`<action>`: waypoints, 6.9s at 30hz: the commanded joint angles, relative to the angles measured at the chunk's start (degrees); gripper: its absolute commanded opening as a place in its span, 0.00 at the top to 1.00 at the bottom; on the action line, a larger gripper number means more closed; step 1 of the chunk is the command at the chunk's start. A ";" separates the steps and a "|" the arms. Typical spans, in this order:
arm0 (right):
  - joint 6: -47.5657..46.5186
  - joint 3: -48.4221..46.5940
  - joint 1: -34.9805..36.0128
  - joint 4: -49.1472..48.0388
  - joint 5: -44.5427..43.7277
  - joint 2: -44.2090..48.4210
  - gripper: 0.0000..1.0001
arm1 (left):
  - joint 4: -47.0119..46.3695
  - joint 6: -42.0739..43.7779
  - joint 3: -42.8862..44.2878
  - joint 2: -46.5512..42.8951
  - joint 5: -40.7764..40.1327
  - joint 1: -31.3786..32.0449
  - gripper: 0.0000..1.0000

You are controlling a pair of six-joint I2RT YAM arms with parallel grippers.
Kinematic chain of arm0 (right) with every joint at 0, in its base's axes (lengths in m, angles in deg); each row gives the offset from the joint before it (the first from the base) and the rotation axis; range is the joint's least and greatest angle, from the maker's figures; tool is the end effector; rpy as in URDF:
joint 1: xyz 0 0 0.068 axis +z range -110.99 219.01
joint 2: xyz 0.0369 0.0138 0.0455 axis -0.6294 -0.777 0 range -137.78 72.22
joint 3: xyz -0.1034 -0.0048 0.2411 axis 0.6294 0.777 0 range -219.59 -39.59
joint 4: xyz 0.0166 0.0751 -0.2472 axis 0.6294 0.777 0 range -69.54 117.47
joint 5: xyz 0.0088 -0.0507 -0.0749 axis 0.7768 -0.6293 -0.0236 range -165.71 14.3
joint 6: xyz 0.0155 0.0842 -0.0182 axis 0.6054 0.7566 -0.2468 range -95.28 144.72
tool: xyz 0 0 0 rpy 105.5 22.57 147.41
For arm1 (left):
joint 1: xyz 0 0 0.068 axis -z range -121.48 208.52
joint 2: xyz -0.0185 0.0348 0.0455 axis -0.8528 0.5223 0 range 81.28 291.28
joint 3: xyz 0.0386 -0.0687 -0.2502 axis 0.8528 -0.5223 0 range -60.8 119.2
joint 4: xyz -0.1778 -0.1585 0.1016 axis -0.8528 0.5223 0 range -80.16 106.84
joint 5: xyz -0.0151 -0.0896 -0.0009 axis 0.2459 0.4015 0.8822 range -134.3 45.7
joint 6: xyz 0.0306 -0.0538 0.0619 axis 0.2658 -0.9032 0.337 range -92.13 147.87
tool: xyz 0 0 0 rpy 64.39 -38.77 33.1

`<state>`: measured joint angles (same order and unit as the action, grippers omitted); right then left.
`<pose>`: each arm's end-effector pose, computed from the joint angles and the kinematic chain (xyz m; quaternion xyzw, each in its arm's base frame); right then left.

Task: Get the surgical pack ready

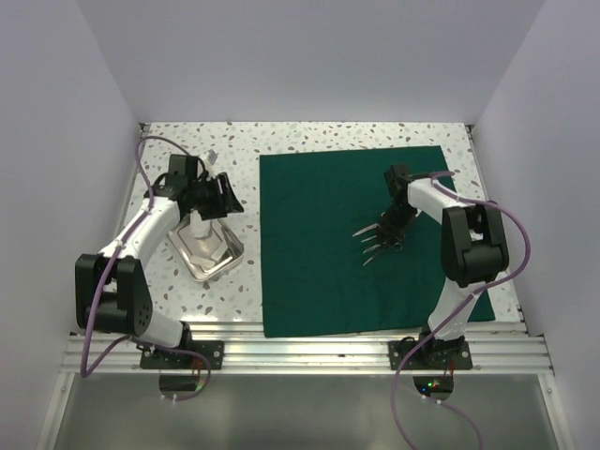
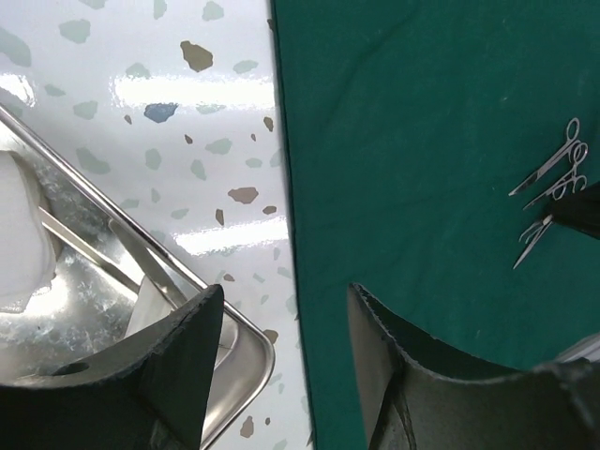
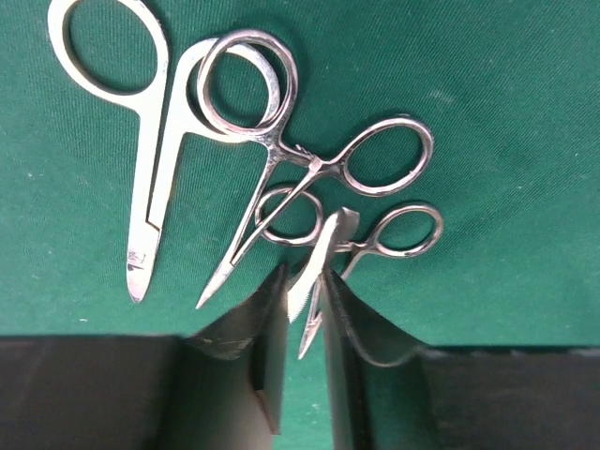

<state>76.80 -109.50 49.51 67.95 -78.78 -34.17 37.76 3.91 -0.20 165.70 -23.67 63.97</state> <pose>0.3328 0.0575 0.1100 0.3556 0.9328 0.0044 0.0588 0.3280 -0.0587 0.2073 -0.0916 0.9269 -0.2454 0.2689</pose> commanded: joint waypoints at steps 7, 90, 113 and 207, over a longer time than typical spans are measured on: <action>1.98 -1.89 0.84 1.90 -0.62 2.67 0.97 | -4.97 5.42 4.18 1.27 10.63 4.03 0.28; 6.19 -7.88 2.33 1.21 -4.49 -7.26 0.86 | -0.15 3.66 2.67 1.89 3.72 0.34 0.43; -34.74 -20.42 17.67 -3.72 24.70 6.11 1.00 | -26.15 -9.86 2.78 5.14 32.99 5.62 0.25; -24.97 -29.75 19.54 -0.46 13.08 -2.59 1.00 | -18.99 -9.23 4.10 6.55 28.84 0.79 0.30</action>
<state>64.64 -134.42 63.30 71.80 -75.45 -38.04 33.45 3.34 7.77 173.85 -6.74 64.25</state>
